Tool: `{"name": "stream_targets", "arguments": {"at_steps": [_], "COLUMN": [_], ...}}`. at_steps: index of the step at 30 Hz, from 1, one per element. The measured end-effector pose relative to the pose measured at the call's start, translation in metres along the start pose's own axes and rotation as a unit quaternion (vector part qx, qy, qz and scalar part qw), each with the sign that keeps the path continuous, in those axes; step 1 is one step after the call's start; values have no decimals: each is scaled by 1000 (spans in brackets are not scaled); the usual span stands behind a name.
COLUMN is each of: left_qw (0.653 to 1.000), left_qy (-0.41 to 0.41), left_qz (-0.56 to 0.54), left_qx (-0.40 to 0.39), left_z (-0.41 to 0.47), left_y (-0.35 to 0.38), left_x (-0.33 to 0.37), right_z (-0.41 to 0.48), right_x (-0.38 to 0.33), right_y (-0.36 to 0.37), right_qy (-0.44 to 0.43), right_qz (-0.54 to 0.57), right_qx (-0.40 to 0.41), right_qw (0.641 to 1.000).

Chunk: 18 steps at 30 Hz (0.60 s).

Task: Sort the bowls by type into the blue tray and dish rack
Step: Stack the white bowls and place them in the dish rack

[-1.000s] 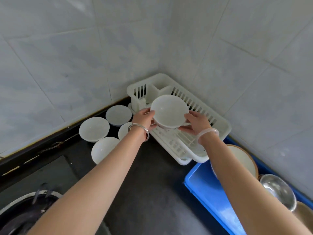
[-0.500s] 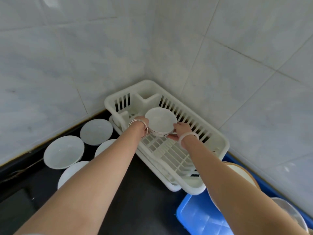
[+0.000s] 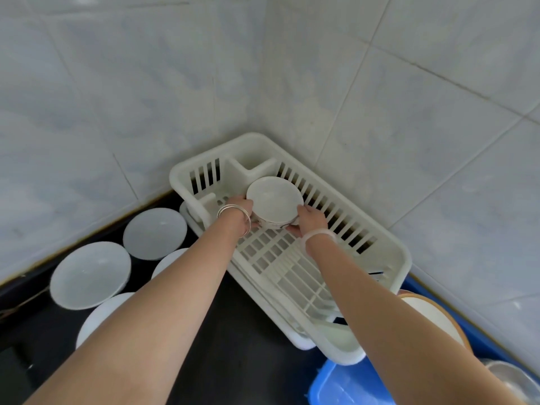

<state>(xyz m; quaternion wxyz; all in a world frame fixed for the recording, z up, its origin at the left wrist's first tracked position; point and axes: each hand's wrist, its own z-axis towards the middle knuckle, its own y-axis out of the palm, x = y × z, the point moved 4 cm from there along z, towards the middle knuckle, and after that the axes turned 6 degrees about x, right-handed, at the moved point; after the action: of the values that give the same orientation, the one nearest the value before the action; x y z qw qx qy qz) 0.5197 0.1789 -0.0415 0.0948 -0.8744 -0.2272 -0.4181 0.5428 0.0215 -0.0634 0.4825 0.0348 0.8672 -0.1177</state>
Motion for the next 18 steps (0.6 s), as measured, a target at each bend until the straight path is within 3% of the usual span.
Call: {"name": "stream_targets", "arguments": {"at_steps": [7, 12, 18], "left_qw": [998, 979, 948], "left_qy": [36, 106, 134], "left_qz": [43, 170, 286], "left_qx": [10, 40, 34], "left_z": [2, -6, -31], "left_y": [0, -5, -12], "left_x": [-2, 4, 13], "right_z": [-7, -19, -43], "right_x": [4, -3, -17], "right_y": [0, -4, -19], "right_qy": [-15, -70, -99], "right_qz": [27, -120, -183], "right_qx": [-12, -23, -24], "right_qw": [999, 990, 978]}}
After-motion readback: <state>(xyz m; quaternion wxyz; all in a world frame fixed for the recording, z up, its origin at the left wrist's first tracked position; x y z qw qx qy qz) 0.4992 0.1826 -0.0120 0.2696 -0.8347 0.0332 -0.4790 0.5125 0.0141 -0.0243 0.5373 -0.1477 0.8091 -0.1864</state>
